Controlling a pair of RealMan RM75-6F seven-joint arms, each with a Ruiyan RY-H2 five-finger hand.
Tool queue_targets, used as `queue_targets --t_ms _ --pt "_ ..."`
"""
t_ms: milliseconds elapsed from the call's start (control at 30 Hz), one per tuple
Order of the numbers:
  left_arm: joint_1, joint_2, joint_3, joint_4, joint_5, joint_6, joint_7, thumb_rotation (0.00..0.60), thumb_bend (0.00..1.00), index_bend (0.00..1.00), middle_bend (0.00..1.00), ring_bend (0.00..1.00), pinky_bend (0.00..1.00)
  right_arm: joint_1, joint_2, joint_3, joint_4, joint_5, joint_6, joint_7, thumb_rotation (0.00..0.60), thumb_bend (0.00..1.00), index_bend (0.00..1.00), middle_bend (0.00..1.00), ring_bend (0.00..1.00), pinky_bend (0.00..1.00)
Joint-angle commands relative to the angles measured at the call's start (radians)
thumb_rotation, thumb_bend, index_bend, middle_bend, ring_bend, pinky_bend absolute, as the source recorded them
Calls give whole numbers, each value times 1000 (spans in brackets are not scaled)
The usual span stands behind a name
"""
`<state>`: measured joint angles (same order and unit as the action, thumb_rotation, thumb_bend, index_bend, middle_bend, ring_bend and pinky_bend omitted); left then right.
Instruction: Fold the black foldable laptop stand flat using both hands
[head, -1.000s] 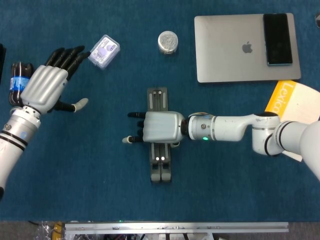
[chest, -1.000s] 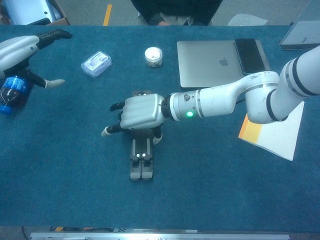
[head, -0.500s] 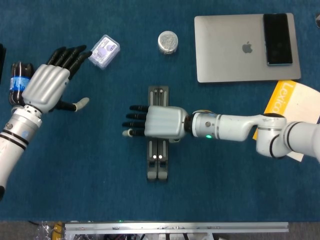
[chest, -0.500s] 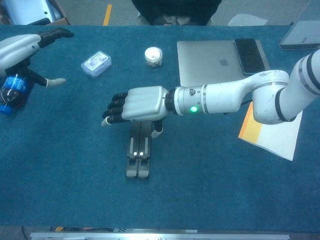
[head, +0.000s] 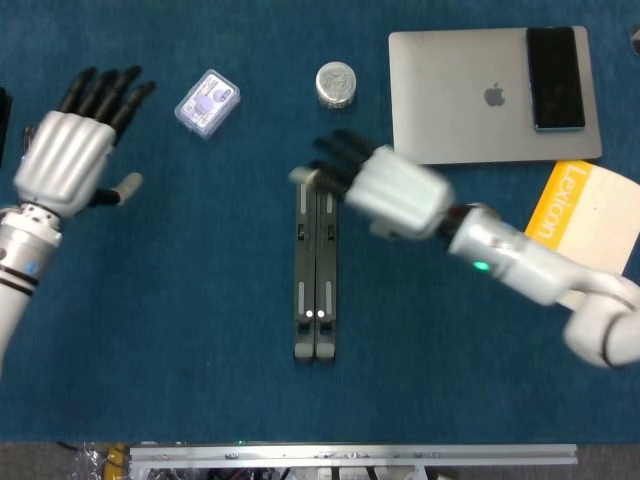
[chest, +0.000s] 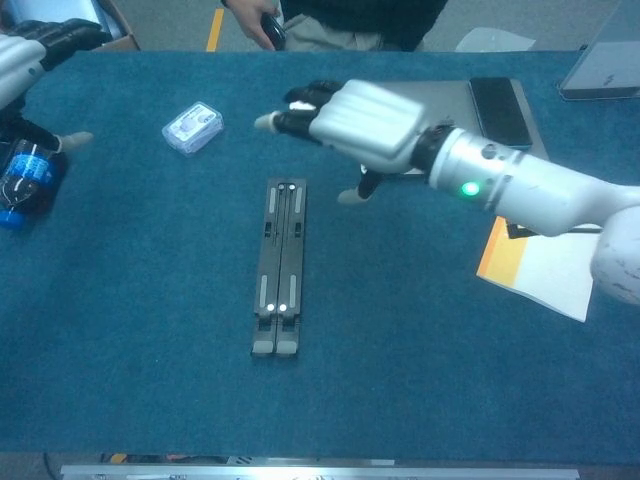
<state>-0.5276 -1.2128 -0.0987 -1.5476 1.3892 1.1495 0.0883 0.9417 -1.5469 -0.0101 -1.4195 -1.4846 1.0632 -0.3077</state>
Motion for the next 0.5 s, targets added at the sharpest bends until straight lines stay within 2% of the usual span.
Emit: queue_targets --t_ms 33,233,500 --pt "38 0 -1 6 -16 51 20 600 256 0 0 0 5 -130 95 20 -120 88 129 -123 600 136 79 313 158 212" --pt "98 -4 10 38 -17 126 21 600 256 0 0 0 5 -269 194 -14 -213 141 235 -179 600 136 118 326 171 222" --pt "178 2 32 41 2 223 21 600 257 0 0 0 5 -444 247 -64 -215 100 403 -169 600 137 118 326 171 222"
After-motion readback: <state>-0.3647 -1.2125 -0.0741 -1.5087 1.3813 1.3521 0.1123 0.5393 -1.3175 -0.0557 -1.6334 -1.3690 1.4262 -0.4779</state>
